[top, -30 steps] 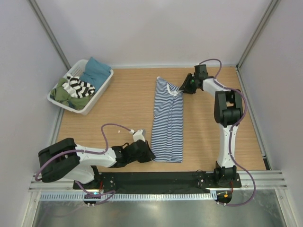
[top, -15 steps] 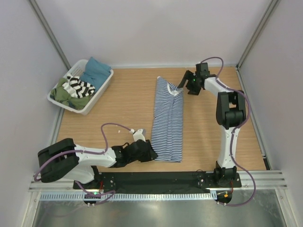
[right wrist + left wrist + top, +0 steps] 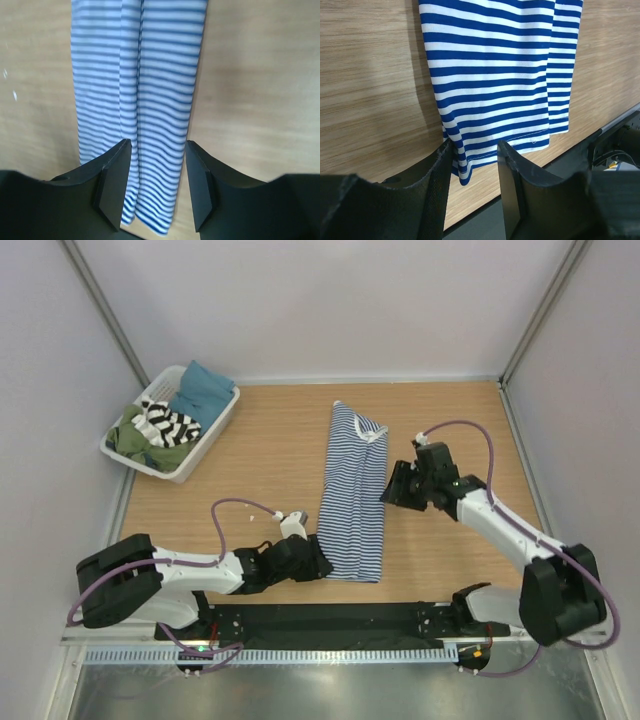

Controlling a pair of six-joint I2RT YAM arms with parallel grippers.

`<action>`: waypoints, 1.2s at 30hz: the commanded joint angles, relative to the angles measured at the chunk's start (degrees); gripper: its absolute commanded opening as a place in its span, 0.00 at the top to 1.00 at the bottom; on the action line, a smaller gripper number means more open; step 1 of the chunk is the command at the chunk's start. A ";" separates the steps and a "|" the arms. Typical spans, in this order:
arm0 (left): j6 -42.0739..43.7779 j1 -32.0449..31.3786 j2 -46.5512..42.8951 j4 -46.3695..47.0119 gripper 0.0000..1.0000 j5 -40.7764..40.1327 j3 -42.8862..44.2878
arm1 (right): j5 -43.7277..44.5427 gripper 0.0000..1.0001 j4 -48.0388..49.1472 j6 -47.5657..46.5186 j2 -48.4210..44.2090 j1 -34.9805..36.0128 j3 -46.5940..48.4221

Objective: Fold and stack the tank tops
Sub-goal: Fold the tank top

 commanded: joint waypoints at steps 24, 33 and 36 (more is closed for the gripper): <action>2.45 -0.89 -0.39 1.13 0.71 1.79 -0.99 | 8.00 0.55 -3.75 28.58 -25.39 32.55 -26.06; 2.27 -1.06 0.59 1.32 0.62 2.14 -0.28 | 11.35 0.61 -6.83 27.35 -22.75 33.43 -24.65; 2.45 -1.33 0.59 1.23 0.56 2.23 -0.37 | 11.08 0.65 -6.21 27.35 -21.96 33.52 -25.01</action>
